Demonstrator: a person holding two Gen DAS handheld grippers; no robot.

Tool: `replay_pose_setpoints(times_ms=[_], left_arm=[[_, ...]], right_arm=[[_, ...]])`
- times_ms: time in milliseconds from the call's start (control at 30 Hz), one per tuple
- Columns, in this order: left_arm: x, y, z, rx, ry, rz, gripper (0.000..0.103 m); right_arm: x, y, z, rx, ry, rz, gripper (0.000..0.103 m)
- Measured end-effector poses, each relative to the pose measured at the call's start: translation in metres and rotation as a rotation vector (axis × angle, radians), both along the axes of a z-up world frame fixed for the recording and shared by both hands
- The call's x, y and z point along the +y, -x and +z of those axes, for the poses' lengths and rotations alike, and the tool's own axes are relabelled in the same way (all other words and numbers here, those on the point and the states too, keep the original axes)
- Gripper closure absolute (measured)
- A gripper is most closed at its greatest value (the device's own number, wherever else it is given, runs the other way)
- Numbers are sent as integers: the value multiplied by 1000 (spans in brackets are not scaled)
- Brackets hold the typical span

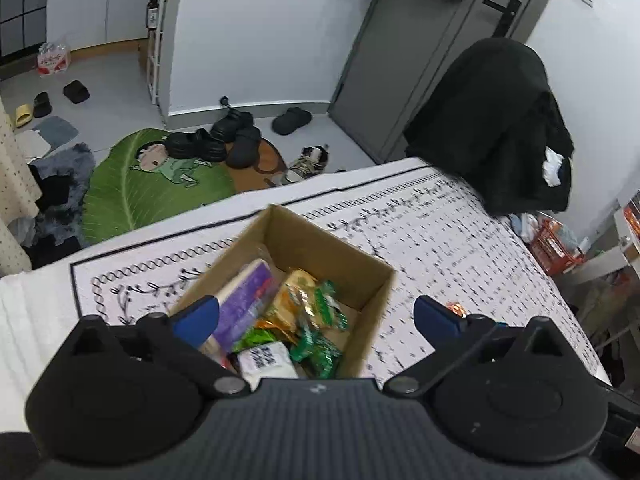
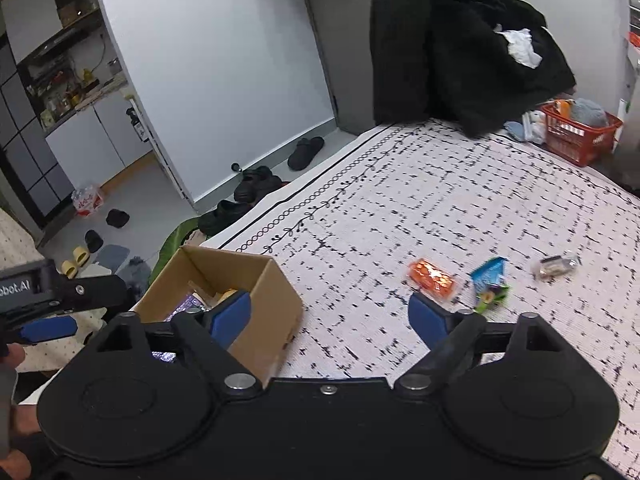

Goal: Organize snacks
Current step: 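Move both tools back over the remaining snacks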

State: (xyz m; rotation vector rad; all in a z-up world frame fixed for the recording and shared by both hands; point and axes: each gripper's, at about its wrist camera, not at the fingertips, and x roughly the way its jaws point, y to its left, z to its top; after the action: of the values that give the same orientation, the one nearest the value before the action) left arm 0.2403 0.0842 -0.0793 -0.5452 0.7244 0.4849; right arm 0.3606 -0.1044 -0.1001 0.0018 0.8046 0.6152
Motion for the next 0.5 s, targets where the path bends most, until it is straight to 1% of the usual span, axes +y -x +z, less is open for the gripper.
replay_pose_setpoints(times_ms=[133,300,500], left_arm=[[-19,-5,2,-3,-17,-26,0],[-40,-14,3,-6,-14,-58,0],[-66,-24,7,-3,-25,-73,0]], right_arm=[[-20,-3,1,10,-13,-30,16],[-49,-10,-1,29,-35,-78,15],[-82,-22,-3,64,-80,-137,13]])
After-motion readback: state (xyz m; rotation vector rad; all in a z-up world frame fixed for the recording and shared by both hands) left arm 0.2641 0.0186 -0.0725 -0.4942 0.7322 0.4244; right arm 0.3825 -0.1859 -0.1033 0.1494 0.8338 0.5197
